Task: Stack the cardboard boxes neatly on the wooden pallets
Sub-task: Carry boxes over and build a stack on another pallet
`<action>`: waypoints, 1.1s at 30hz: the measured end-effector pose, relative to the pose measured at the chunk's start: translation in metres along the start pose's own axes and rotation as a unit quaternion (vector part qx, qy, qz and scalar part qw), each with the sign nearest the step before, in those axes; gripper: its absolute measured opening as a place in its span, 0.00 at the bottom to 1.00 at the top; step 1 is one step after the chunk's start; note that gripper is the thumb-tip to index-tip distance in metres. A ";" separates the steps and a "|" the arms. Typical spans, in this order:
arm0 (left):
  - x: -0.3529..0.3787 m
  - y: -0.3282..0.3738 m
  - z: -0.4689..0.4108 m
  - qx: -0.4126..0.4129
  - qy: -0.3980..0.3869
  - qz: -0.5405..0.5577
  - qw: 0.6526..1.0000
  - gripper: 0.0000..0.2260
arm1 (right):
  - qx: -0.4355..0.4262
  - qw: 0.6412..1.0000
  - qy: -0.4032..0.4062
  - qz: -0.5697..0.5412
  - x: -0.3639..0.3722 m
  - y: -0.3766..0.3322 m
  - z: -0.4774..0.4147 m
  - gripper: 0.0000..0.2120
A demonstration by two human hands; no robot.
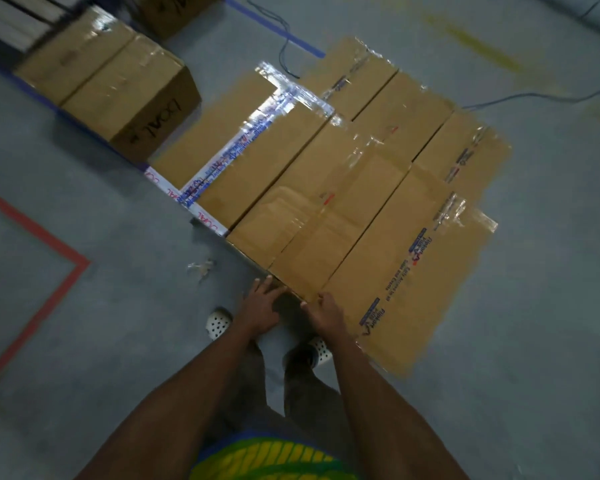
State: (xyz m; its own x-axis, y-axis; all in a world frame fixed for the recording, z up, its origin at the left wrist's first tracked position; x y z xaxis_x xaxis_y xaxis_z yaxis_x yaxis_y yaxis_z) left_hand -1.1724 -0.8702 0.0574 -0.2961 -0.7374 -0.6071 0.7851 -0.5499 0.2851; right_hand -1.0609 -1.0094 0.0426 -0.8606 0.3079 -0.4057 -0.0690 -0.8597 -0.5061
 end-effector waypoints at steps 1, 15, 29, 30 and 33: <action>-0.001 -0.018 0.007 -0.017 -0.001 0.005 1.000 0.34 | -0.008 1.000 -0.011 0.009 0.014 -0.007 0.005 0.34; -0.154 -0.256 0.095 -0.112 0.308 0.211 0.921 0.32 | -0.229 0.967 0.026 0.105 0.148 -0.277 0.041 0.23; -0.256 -0.460 0.087 -0.242 0.335 0.374 0.830 0.31 | -0.258 0.957 -0.023 0.129 0.292 -0.476 -0.028 0.17; -0.266 -0.470 0.077 -0.248 0.332 0.385 0.825 0.31 | -0.257 0.958 -0.028 0.126 0.304 -0.493 -0.041 0.17; -0.307 -0.504 0.040 -0.249 0.309 0.391 0.831 0.33 | -0.248 0.960 -0.050 0.124 0.344 -0.548 -0.086 0.17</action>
State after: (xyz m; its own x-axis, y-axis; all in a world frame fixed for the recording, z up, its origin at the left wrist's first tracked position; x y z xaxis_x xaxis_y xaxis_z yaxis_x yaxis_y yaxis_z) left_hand -1.4989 -0.3825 0.1297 0.6245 -0.3671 -0.6894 0.7797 0.3451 0.5225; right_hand -1.2759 -0.3976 0.1152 -0.8651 0.0572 -0.4984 0.3716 -0.5945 -0.7131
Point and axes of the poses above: each hand's wrist, its own z-axis away from the middle knuckle, its own x-axis out of the palm, y = z × x, the point moved 10 cm from there along -z, towards the middle knuckle, and after that the axes turned 4 degrees about -x, right-handed, at the moved point
